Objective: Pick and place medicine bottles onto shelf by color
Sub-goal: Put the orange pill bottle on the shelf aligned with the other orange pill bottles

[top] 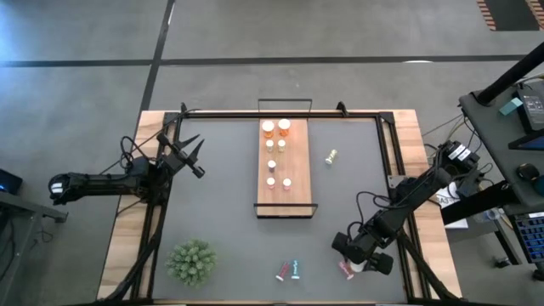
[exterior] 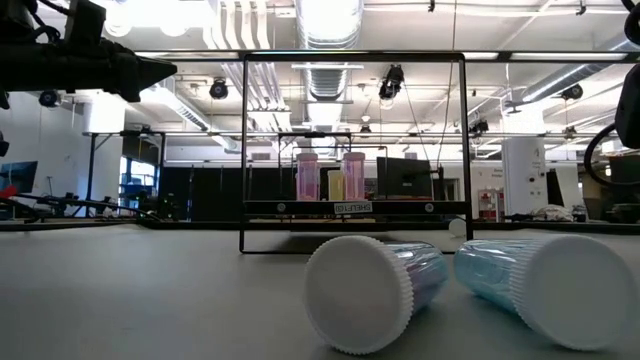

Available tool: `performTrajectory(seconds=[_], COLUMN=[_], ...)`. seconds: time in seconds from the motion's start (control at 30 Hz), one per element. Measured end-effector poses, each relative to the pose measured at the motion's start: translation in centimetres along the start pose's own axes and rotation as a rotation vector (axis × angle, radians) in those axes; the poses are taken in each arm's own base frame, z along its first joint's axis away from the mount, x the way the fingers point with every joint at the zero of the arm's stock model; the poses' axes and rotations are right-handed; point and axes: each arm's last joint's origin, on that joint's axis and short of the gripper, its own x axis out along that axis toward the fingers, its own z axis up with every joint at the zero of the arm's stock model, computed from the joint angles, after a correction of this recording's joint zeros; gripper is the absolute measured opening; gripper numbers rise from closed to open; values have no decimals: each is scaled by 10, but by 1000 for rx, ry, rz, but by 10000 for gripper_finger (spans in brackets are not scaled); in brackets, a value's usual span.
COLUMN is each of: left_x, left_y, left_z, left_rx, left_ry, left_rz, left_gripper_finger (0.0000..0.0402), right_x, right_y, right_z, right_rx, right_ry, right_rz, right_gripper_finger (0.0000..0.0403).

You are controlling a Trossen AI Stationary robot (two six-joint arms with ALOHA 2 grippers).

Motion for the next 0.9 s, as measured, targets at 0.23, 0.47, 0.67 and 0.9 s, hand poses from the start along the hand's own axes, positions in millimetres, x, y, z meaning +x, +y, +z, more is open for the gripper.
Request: performTrajectory(seconds=[0.23, 0.47, 0.67, 0.9], left_x=[0, 0, 0, 0], left_y=[0, 0, 0, 0], left_z=[0, 0, 0, 0], left_rx=[0, 0, 0, 0], left_ry=[0, 0, 0, 0], left_rz=[0, 0, 0, 0], left_gripper_finger=[72, 72, 72, 72], right_x=[0, -1, -3, -36], right_y=[0, 2, 7, 18], right_z=[0, 0, 2, 16], right_rx=[1, 16, 35, 123], right_ry=[3, -2, 0, -47], right_rz=[5, 29, 41, 140], right_gripper_finger=[228, 205, 193, 197])
